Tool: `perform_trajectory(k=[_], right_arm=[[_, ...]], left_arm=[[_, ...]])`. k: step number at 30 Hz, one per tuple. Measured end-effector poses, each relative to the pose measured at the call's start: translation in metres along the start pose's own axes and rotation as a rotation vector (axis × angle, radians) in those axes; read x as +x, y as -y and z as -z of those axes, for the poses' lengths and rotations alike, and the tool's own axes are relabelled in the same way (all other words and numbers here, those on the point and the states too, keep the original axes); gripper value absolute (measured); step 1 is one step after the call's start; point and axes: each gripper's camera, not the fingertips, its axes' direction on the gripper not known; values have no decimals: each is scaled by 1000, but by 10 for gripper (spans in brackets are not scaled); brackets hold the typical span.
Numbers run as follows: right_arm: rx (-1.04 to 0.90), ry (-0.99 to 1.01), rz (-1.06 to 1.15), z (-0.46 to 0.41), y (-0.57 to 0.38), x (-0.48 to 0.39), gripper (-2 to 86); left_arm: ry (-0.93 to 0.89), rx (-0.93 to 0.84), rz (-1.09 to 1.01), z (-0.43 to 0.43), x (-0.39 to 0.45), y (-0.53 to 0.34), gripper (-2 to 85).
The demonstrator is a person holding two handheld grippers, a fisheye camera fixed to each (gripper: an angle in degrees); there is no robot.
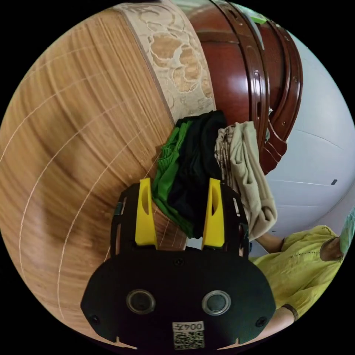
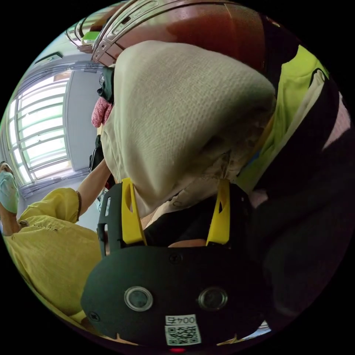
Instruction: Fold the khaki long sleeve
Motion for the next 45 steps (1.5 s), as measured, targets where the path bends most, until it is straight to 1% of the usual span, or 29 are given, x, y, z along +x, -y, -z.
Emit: perform_trajectory(k=[4, 9, 11, 14, 16, 19, 23, 26, 29, 31, 33, 35, 37, 38, 41, 45], right_arm=[[-7, 5, 35, -14, 21, -3, 274], [-57, -27, 108, -35, 46, -13, 258], [-57, -23, 123, -43, 55, -14, 241], [-58, -28, 147, -51, 62, -17, 225], [-65, -47, 169, -57, 66, -22, 217], [-75, -69, 197, -66, 73, -26, 207], [-88, -83, 213, -77, 82, -28, 196], [-94, -92, 211, -84, 89, -28, 191], [-108, -96, 210, -92, 99, -32, 186], [-117, -83, 201, -95, 107, -31, 184], [-118, -66, 194, -98, 111, -27, 182], [-114, -41, 190, -104, 116, -19, 180], [-108, -27, 193, -108, 122, -16, 179], [-107, -27, 197, -111, 126, -16, 178], [-100, -46, 207, -117, 134, -22, 176], [-96, -91, 234, -125, 143, -31, 174]], left_arm=[[-27, -85, -29, -20, 10, 26, 188], [-131, -110, 17, -30, 4, 40, 178], [-142, -98, 26, -33, 5, 42, 166], [-105, -55, -10, -28, 14, 41, 134], [10, 8, -116, -17, 37, 33, 110], [86, 68, -174, -3, 54, 21, 89], [113, 91, -193, 4, 66, 15, 82], [168, 104, -256, 6, 83, 10, 83], [118, 109, -155, 2, 60, 9, 96], [45, 99, -51, -2, 39, 13, 131], [-1, 68, -2, -7, 27, 17, 160], [-45, 53, -26, -11, 23, 19, 167], [-153, 23, 5, -27, 14, 22, 157], [-170, 21, 13, -29, 13, 23, 152], [-135, 40, -24, -24, 21, 19, 130], [-60, 112, -133, -6, 45, -5, 107]])
